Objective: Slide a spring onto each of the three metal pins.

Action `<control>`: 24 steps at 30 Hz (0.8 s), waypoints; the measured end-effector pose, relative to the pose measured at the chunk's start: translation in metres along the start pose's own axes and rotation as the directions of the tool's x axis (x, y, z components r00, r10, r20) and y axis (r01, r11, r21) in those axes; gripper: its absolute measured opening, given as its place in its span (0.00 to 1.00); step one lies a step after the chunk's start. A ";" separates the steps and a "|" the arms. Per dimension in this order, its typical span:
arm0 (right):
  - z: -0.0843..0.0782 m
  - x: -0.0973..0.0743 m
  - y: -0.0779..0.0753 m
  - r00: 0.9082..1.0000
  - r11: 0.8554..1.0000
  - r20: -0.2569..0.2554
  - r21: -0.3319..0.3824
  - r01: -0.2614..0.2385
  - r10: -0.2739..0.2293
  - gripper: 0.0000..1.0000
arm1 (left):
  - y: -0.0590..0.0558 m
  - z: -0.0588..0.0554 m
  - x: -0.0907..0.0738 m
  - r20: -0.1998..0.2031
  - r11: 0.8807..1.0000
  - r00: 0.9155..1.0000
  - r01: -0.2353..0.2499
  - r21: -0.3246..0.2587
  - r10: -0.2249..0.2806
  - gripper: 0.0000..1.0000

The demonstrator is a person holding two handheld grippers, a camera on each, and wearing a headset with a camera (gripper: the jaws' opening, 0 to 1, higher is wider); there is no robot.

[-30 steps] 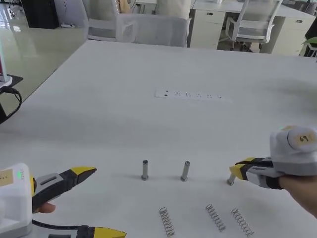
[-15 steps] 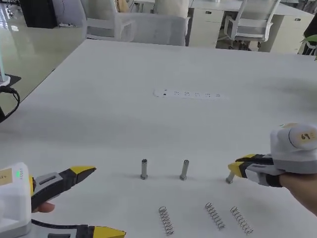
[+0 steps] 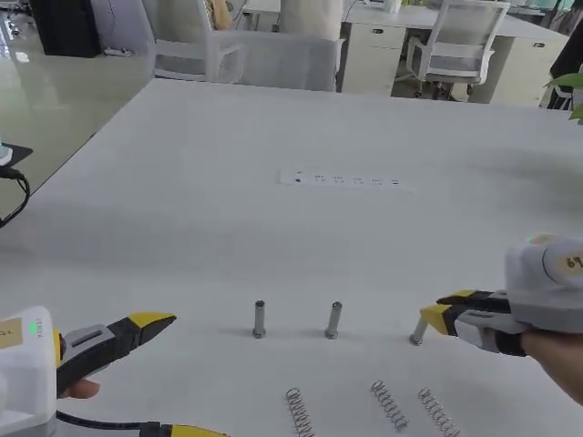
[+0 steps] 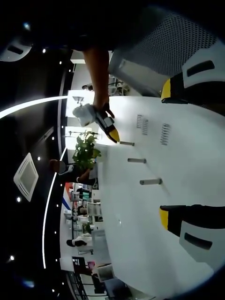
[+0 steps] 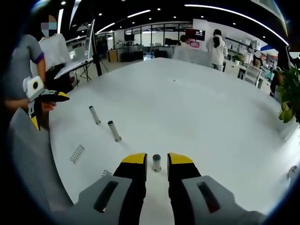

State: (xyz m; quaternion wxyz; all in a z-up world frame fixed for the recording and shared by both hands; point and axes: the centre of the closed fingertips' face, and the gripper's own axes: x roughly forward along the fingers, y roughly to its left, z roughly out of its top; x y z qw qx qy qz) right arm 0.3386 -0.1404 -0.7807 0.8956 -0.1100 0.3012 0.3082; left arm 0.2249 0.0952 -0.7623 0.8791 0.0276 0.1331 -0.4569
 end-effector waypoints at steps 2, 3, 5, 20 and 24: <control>0.000 -0.004 0.001 1.000 1.000 0.004 0.002 0.004 -0.004 0.15 | 0.000 -0.001 0.000 -0.002 1.000 1.000 0.002 0.001 -0.002 0.87; 0.000 -0.006 0.001 1.000 1.000 0.005 0.001 0.007 -0.007 0.15 | -0.001 -0.001 -0.001 -0.002 1.000 1.000 0.003 0.000 -0.003 0.87; 0.000 -0.012 0.004 1.000 1.000 0.007 0.000 0.009 -0.009 0.15 | -0.001 -0.002 -0.001 -0.002 1.000 1.000 0.003 0.001 -0.003 0.87; -0.019 -0.039 0.016 0.998 1.000 -0.062 -0.003 -0.001 0.001 0.16 | -0.001 -0.001 -0.001 -0.001 1.000 1.000 0.008 -0.001 -0.008 0.87; -0.032 -0.040 0.022 0.995 1.000 -0.100 -0.010 -0.015 0.014 0.15 | -0.001 -0.001 0.000 -0.002 1.000 1.000 0.009 -0.001 -0.009 0.87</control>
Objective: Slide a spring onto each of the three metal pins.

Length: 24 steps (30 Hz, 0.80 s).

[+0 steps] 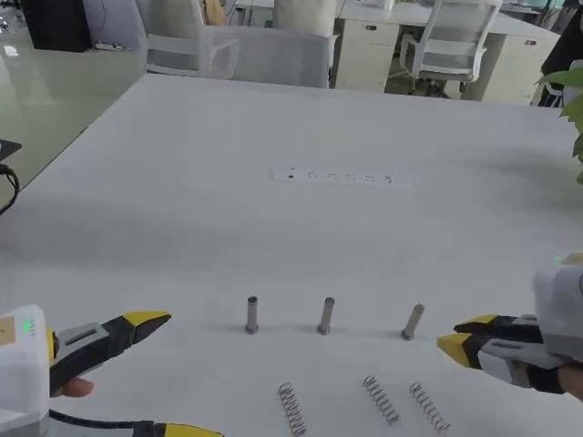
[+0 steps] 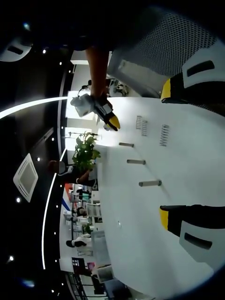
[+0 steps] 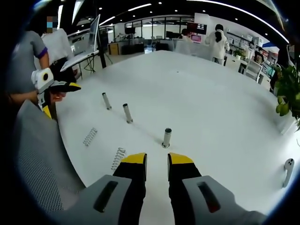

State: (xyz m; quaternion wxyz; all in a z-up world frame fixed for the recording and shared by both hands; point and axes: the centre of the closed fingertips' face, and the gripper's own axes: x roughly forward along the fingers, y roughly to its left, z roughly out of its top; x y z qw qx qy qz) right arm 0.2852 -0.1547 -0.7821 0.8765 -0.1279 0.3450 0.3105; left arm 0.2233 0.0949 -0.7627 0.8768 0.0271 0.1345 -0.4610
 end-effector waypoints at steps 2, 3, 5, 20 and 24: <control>-0.007 0.000 0.006 0.999 1.000 -0.026 0.011 -0.019 0.019 0.16 | 0.000 0.001 0.000 -0.001 1.000 1.000 0.001 0.001 -0.001 0.87; -0.009 0.000 0.007 0.999 1.000 -0.033 0.011 -0.020 0.021 0.16 | 0.000 0.001 0.000 0.000 1.000 1.000 0.001 0.001 -0.001 0.87; -0.014 0.000 0.011 0.998 1.000 -0.055 0.003 -0.031 0.031 0.16 | 0.000 0.001 0.001 -0.001 1.000 1.000 0.003 0.002 -0.003 0.87; -0.053 0.008 0.037 0.974 0.997 -0.212 0.006 -0.078 0.077 0.15 | 0.001 0.000 0.000 -0.001 1.000 1.000 0.003 0.001 -0.003 0.87; -0.061 0.011 0.037 0.967 0.997 -0.244 0.003 -0.074 0.073 0.15 | 0.001 0.000 0.001 -0.001 1.000 1.000 0.005 0.002 -0.005 0.87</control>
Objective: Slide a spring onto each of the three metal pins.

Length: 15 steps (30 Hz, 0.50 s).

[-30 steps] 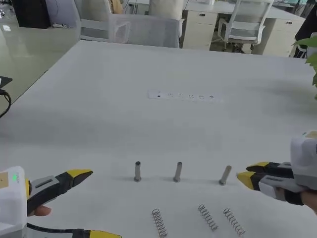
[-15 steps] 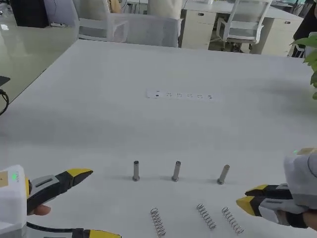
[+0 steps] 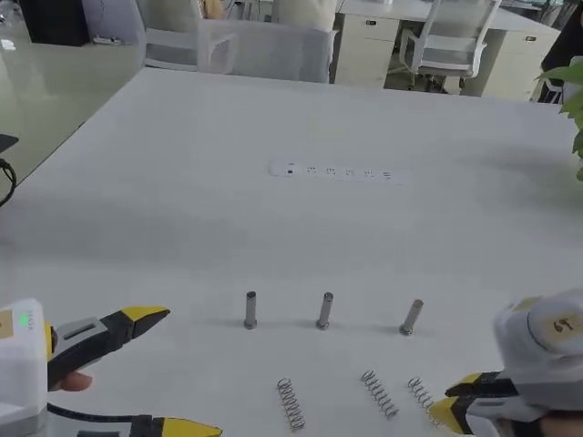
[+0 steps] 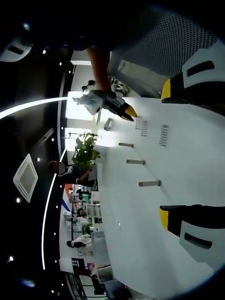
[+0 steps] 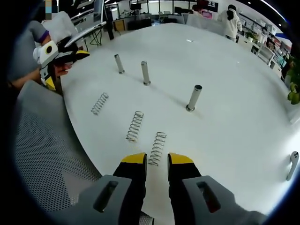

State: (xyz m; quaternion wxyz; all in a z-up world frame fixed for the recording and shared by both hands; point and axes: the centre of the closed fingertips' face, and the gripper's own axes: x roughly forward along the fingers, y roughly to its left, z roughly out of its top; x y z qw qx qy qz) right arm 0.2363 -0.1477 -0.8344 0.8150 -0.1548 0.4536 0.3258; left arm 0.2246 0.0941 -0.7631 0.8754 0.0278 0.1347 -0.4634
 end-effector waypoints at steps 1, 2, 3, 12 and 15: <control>-0.002 0.001 0.000 1.000 1.000 -0.011 0.000 0.001 -0.001 0.15 | 0.000 0.000 0.000 0.000 1.000 1.000 0.000 -0.001 0.000 0.87; -0.002 0.002 0.000 1.000 1.000 -0.013 0.000 0.004 -0.004 0.15 | 0.000 0.000 0.001 0.001 1.000 1.000 0.001 -0.002 -0.001 0.87; -0.004 0.003 -0.001 1.000 1.000 -0.023 -0.002 0.007 -0.007 0.15 | 0.000 0.000 0.001 0.001 1.000 1.000 0.001 -0.001 -0.001 0.87; -0.009 0.006 0.002 0.998 1.000 -0.063 -0.013 0.011 -0.012 0.13 | 0.000 -0.001 0.001 0.001 1.000 1.000 0.002 -0.004 -0.002 0.87; -0.009 0.007 0.004 0.998 1.000 -0.066 -0.012 0.008 -0.009 0.13 | 0.000 -0.001 0.001 0.000 1.000 1.000 0.002 -0.004 -0.002 0.87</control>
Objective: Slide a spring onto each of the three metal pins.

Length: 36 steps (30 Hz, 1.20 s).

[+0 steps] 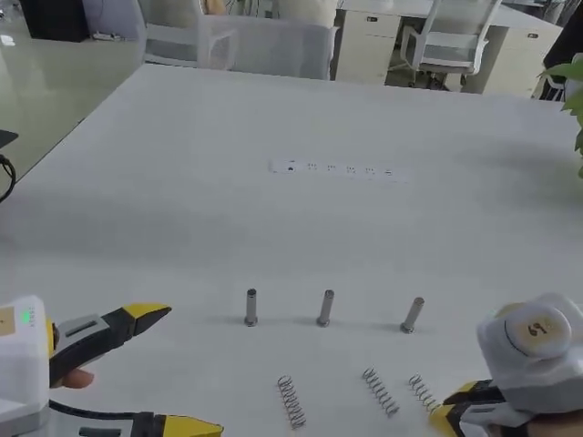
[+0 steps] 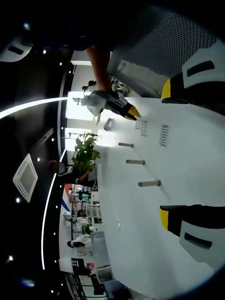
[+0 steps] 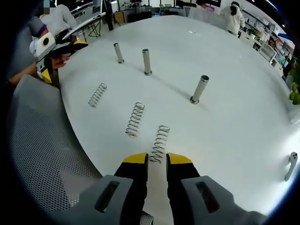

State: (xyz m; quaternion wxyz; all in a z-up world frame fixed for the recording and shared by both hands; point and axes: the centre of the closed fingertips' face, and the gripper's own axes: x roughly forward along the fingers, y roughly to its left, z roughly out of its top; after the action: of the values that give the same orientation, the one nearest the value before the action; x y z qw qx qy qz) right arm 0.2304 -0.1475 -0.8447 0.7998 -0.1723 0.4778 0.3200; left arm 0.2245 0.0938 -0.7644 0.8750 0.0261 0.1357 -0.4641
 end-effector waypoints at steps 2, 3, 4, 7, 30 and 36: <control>0.000 0.001 0.000 1.000 1.000 0.000 0.004 -0.002 0.002 0.13 | 0.000 0.000 0.000 -0.001 1.000 1.000 -0.001 0.001 0.001 0.87; 0.000 0.001 0.000 1.000 1.000 -0.004 0.004 -0.002 0.002 0.12 | 0.000 0.000 0.000 -0.001 1.000 1.000 -0.001 0.000 0.001 0.87; -0.001 0.001 0.000 1.000 1.000 -0.008 0.001 -0.001 0.001 0.12 | 0.000 -0.001 0.000 -0.001 1.000 1.000 -0.001 -0.001 0.001 0.87; -0.001 0.002 -0.002 1.000 1.000 -0.010 -0.004 0.004 -0.004 0.11 | 0.000 0.000 0.000 0.000 1.000 1.000 -0.002 -0.001 0.002 0.87; -0.005 0.004 -0.004 1.000 1.000 -0.022 -0.008 0.000 0.000 0.08 | 0.001 -0.001 0.000 0.000 1.000 1.000 0.000 -0.002 0.000 0.86; -0.005 0.004 -0.004 0.999 1.000 -0.036 0.002 -0.010 0.010 0.07 | 0.000 -0.002 0.000 -0.001 1.000 1.000 0.001 -0.002 -0.001 0.86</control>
State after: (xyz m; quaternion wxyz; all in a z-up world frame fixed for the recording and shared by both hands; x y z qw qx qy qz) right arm 0.2315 -0.1522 -0.8505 0.7895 -0.1748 0.4934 0.3205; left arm 0.2239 0.0939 -0.7658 0.8747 0.0252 0.1366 -0.4644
